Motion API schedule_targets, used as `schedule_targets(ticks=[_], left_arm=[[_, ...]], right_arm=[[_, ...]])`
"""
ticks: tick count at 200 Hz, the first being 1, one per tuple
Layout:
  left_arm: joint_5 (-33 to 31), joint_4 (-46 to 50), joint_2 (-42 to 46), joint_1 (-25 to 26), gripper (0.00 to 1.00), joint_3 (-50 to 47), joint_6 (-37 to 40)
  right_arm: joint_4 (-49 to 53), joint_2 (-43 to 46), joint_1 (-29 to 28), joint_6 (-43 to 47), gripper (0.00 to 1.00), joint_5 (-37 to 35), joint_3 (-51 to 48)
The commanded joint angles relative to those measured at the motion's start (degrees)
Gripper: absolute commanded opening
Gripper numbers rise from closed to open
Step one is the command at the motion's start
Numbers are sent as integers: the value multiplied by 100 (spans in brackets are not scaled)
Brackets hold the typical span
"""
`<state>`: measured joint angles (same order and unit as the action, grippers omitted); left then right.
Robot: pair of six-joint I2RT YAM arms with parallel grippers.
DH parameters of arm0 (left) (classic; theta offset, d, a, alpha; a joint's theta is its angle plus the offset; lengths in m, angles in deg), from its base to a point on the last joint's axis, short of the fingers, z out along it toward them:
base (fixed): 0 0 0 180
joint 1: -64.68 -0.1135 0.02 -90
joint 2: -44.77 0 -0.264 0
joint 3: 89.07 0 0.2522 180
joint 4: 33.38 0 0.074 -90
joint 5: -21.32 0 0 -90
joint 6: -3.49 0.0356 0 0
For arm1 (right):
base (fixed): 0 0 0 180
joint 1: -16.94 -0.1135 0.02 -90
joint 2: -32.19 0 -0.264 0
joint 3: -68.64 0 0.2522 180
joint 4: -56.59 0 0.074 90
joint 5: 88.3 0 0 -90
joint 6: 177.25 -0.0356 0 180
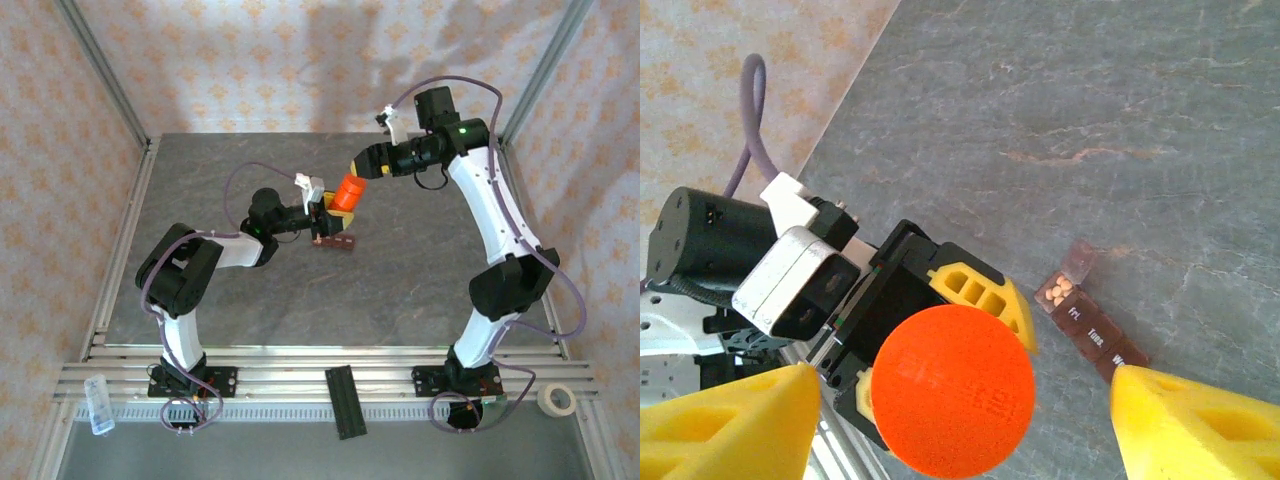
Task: Sort the pills into containers
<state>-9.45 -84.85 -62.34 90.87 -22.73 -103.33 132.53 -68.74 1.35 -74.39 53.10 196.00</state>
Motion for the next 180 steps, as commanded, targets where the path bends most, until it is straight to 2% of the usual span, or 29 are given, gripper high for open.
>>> schedule_targets(ticks=[1,51,133,180], left_arm=[[208,-367,-69,-9,0,205,-152],[249,-366,-91,-17,0,249,-224],[296,-367,-73,-9,0,227,-250],[296,-367,-73,-14,0,223,-252]], right_arm=[[328,-131,-55,297,76,258,133],[329,-243,-110,325,74,239,32],[250,-321,-154,258,62,370,-74],[260,-353,-211,261,61,408,-135]])
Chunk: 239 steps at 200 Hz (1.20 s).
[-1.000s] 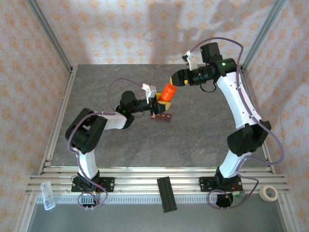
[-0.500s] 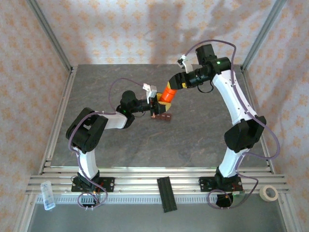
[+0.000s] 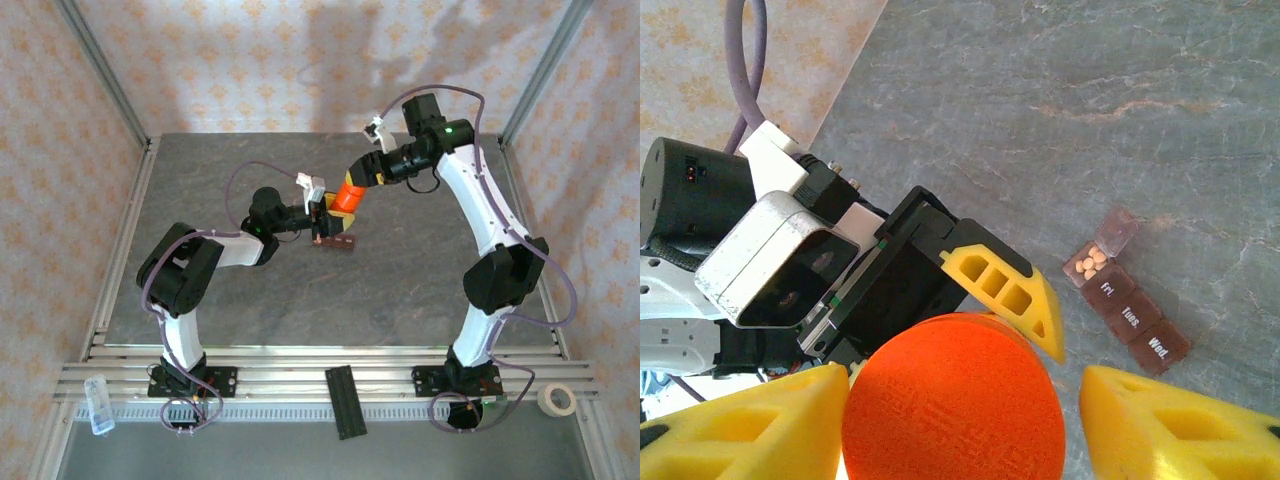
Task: Sort the pills into containers
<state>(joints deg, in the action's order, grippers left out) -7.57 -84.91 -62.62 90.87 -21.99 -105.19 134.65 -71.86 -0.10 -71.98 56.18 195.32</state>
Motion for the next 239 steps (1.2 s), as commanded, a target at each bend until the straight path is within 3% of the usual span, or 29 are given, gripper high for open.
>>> schedule_targets(ticks=[1,52,88,111,151,179,239], left_arm=[[110,-361,-45,-11,0,151,-66],[86,-361,-27,-13,0,121,-38],[-132,-318,37,0,0,52,129],[-465,-70,193,38,0,-61,546],[-1632,717,664,348,0,-417,2021],[-1794,518,625,429,0,-454,2018],[-1742,351,485,442,0,-436,1859]], right_arm=[[48,-43,-69,20,61,103,-68],[-108,-13,-81,-149,42,37,-245],[-791,126,-191,-1135,35,-428,-787],[-1309,248,-421,-1919,35,-953,-1272],[-2284,396,-797,-3480,35,-2088,-2233],[-3115,517,-976,-4132,35,-2318,-2835],[-2997,486,-1004,-4178,39,-2378,-2621]])
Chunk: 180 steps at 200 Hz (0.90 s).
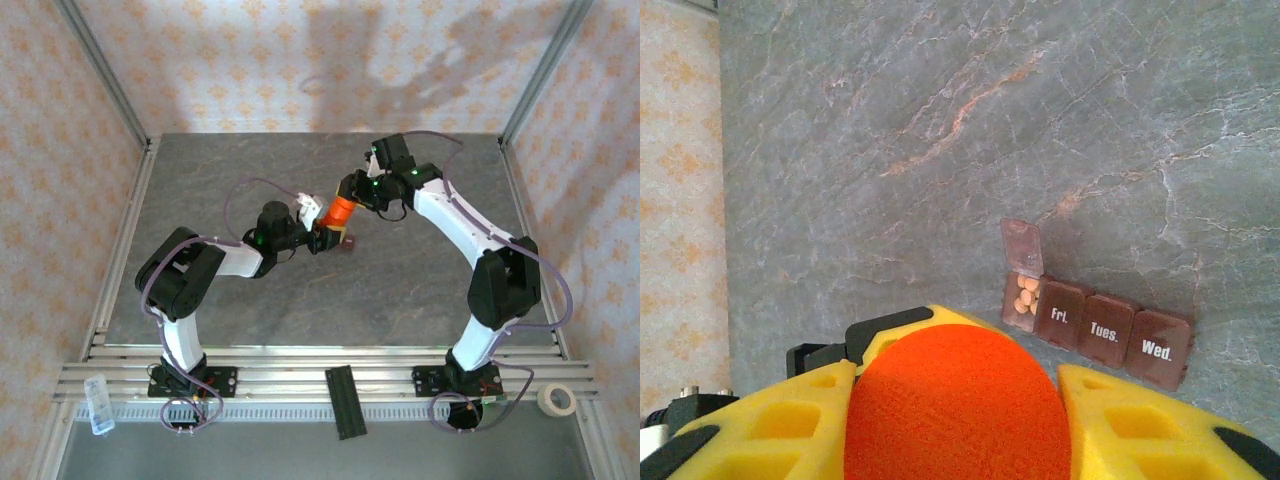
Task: Sort the pills into containers
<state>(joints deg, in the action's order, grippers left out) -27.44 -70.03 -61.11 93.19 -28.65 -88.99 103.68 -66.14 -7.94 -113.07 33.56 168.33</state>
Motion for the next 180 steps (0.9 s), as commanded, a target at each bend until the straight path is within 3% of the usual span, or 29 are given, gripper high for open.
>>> schedule_targets(ticks=[1,24,60,82,122,161,180], left_arm=[[245,-1137,333,213,0,230,244],[247,-1117,323,190,0,222,246],[314,-1216,249,113,0,196,117],[382,-1376,230,63,0,177,-30],[717,-1672,162,-34,0,245,-431],[1273,-1911,68,-186,0,412,-1067],[1467,-1892,55,-213,0,491,-1199]], right_arm=[[107,-88,-219,-66,39,-122,89],[358,-99,-162,8,45,-179,446],[663,21,152,177,72,54,1118],[1082,79,334,518,81,327,1640],[1674,79,731,1297,83,689,2099],[2020,181,865,3198,76,1461,2003],[2157,207,865,3645,74,1782,1960]])
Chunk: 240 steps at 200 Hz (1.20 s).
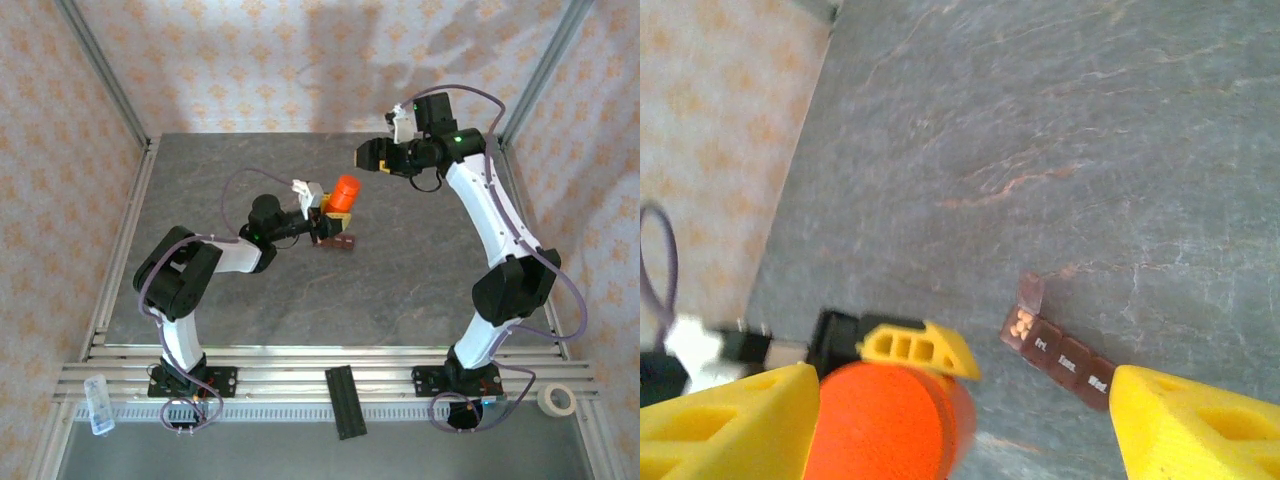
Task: Sort the pills into containers
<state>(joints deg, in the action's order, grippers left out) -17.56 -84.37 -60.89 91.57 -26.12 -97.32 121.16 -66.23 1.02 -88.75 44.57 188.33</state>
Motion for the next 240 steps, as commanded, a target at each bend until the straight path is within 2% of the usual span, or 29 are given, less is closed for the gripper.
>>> schedule_targets(ticks=[1,31,105,136,174,192,214,240], left_arm=[[487,-459,31,-52,0,239,-376],[670,-459,-24,-62,0,354,-582],[765,-442,-81,-62,0,456,-680],[774,-446,-86,-57,0,447,-681],[780,-442,-77,-62,0,434,-677],[778,-442,-69,-62,0,436,-677],[737,-428,-44,-69,0,428,-635],[417,-216,81,-45,0,352,-335]], right_arm=[[419,212,-33,1221,75,684,-43],[554,108,-46,1356,75,974,55],[640,-34,-219,1410,73,985,125],[650,-100,-252,1389,64,1010,148],[658,-166,-279,1336,58,1043,152],[667,-183,-303,1311,51,1014,140],[554,-174,-356,1062,43,845,91],[393,-193,-508,277,39,203,5]])
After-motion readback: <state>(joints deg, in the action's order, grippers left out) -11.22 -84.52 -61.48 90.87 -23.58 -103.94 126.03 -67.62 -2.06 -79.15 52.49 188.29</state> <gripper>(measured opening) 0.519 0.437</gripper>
